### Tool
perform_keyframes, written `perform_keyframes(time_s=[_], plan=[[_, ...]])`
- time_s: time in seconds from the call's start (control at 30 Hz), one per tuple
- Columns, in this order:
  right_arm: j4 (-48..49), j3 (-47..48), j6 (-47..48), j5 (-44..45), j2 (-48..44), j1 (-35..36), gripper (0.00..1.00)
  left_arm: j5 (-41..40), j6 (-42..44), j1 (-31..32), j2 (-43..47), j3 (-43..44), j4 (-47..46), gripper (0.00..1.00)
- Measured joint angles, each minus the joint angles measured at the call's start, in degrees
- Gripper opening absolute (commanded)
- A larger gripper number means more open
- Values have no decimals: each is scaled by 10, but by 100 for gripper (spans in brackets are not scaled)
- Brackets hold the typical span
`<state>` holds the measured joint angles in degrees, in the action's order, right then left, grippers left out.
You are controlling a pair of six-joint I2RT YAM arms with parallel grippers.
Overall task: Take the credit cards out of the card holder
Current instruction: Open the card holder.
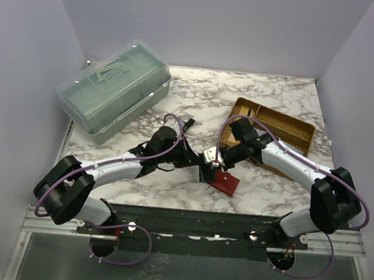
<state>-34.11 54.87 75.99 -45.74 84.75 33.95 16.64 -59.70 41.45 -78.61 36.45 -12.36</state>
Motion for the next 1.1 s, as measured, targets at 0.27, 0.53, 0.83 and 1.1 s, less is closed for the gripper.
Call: perform_keyframes(time_s=[0.27,0.53,0.83,1.1], plan=[[-2,5,7,0,0,3,0,3,7,-4,17,-6,18,0],[-24,18,6,0,0,5,0,5,29,-33,47,-6,48,0],[-58,9,-33,0,-2,5,19,12,51,-71,76,-6,52,0],[-61,94,-56,-13,0,5,57,64,75,-72,55,9,67,0]])
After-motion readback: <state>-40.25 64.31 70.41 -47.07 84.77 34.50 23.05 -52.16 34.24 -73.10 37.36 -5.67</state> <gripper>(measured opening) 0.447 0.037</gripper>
